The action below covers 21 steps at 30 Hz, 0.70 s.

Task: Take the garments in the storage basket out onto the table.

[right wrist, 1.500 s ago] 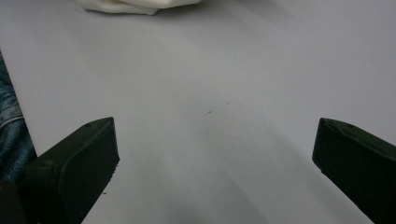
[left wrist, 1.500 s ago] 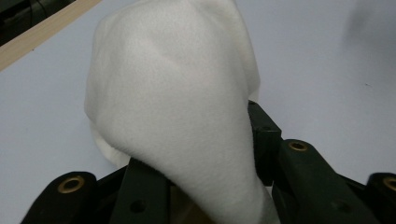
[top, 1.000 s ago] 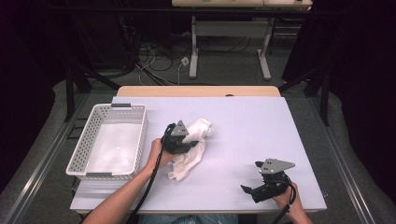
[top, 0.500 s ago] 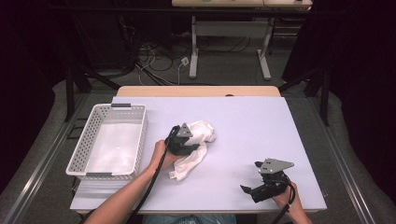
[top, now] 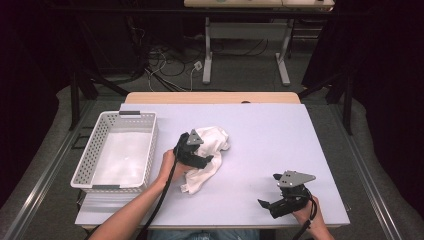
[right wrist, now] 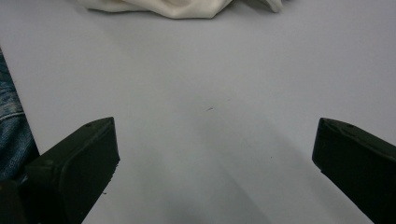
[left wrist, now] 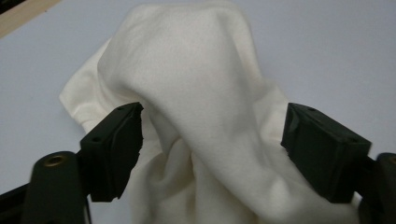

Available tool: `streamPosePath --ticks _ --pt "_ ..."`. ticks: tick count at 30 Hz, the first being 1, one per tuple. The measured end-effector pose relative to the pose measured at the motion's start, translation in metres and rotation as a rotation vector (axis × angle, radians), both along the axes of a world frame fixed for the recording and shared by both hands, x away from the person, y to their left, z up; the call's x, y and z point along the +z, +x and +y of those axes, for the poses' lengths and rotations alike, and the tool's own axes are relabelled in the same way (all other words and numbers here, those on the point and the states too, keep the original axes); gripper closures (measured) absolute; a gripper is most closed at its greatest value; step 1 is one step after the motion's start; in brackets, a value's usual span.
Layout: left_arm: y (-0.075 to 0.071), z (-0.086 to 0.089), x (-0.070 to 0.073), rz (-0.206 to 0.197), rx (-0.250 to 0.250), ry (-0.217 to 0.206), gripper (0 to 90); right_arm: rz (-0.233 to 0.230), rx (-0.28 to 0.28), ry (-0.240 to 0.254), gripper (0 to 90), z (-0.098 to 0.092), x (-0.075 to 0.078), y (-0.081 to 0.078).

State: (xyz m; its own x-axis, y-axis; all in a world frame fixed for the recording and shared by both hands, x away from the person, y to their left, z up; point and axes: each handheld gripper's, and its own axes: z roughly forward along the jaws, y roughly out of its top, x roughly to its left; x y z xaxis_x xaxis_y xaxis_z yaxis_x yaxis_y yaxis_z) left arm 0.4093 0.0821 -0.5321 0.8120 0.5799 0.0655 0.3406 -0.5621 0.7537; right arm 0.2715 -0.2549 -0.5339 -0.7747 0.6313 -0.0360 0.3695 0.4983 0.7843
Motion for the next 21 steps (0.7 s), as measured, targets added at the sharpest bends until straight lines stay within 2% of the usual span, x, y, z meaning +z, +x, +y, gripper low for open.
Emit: streamPosePath --ticks 2,4,7,9,10,12,17,21 --pt "-0.004 0.0 0.004 -0.002 0.003 -0.007 13.2 0.003 0.006 -0.001 0.1 -0.001 0.001 0.0" --pt "-0.008 0.0 0.008 -0.023 0.004 -0.005 4.3 -0.003 0.007 0.001 0.2 0.0 0.001 0.0" --pt "-0.015 0.002 0.015 -0.031 -0.006 -0.03 0.0 0.003 0.008 -0.003 0.2 0.0 0.0 0.0" --pt "-0.019 0.003 0.019 -0.033 -0.014 -0.033 0.0 -0.007 -0.006 0.001 0.2 0.0 0.0 0.0" --pt "-0.021 0.005 0.021 -0.045 -0.02 -0.035 0.0 -0.001 0.01 0.004 0.2 0.0 0.0 0.0" --pt "-0.025 0.007 0.023 -0.046 -0.021 -0.042 0.0 0.008 0.006 -0.001 0.2 0.0 0.001 0.0" --pt "-0.034 0.013 0.03 -0.053 -0.033 -0.042 0.0 -0.003 0.009 0.004 0.2 0.0 0.001 0.0" --pt "-0.043 0.02 0.036 -0.08 -0.036 -0.041 0.0 0.006 0.006 0.0 0.2 0.0 0.0 0.0"
